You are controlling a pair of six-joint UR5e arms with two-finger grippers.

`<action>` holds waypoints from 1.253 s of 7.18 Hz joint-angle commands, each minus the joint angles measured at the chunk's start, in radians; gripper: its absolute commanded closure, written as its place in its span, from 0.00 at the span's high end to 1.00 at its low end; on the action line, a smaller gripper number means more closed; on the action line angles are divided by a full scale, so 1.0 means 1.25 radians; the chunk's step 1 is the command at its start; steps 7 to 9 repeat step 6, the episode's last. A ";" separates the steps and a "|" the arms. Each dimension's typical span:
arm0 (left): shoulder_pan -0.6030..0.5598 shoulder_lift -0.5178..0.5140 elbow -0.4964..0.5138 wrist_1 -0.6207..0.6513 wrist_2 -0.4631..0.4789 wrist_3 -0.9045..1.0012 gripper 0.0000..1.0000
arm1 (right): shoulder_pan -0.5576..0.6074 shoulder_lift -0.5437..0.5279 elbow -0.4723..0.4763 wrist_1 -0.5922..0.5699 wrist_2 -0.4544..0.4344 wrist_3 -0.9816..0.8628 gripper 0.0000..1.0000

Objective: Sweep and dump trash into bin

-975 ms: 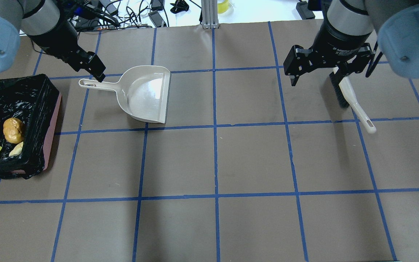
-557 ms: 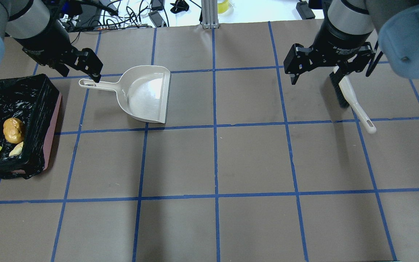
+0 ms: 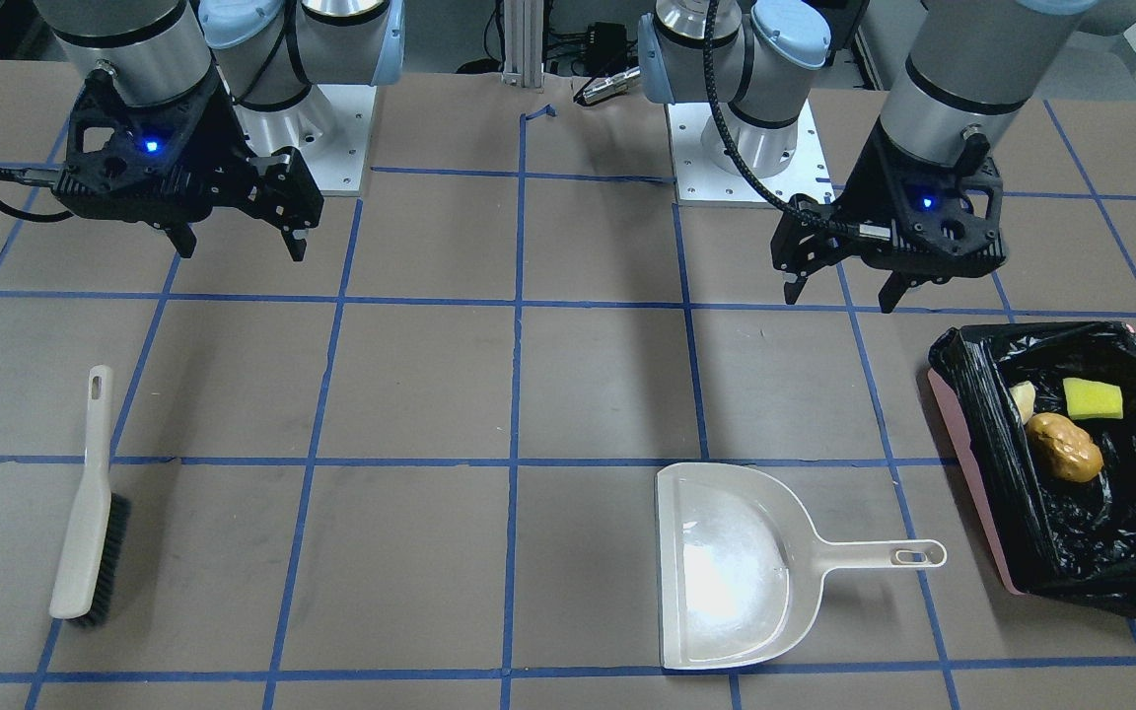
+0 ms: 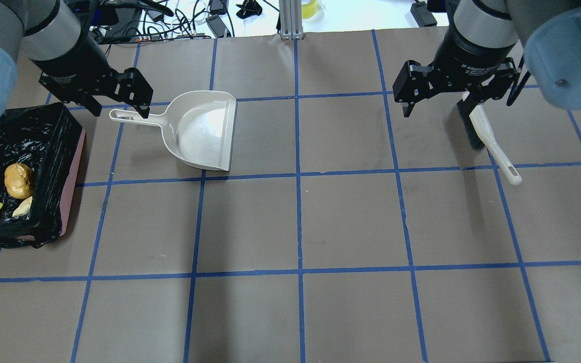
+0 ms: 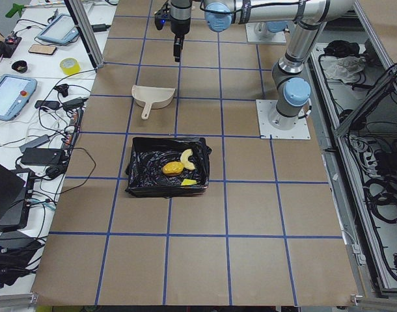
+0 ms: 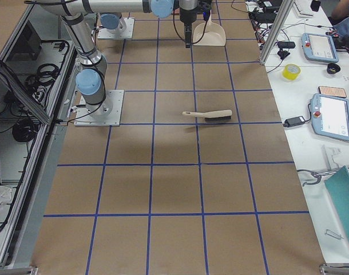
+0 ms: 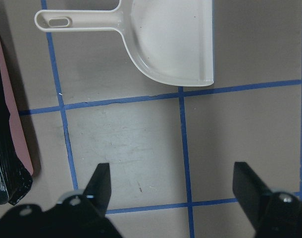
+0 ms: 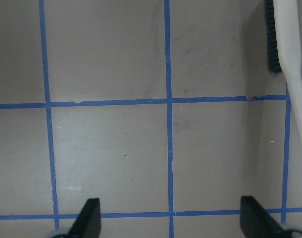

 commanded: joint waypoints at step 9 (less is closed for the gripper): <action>-0.012 -0.004 -0.002 0.004 0.000 0.008 1.00 | 0.000 0.000 -0.001 -0.006 0.000 -0.007 1.00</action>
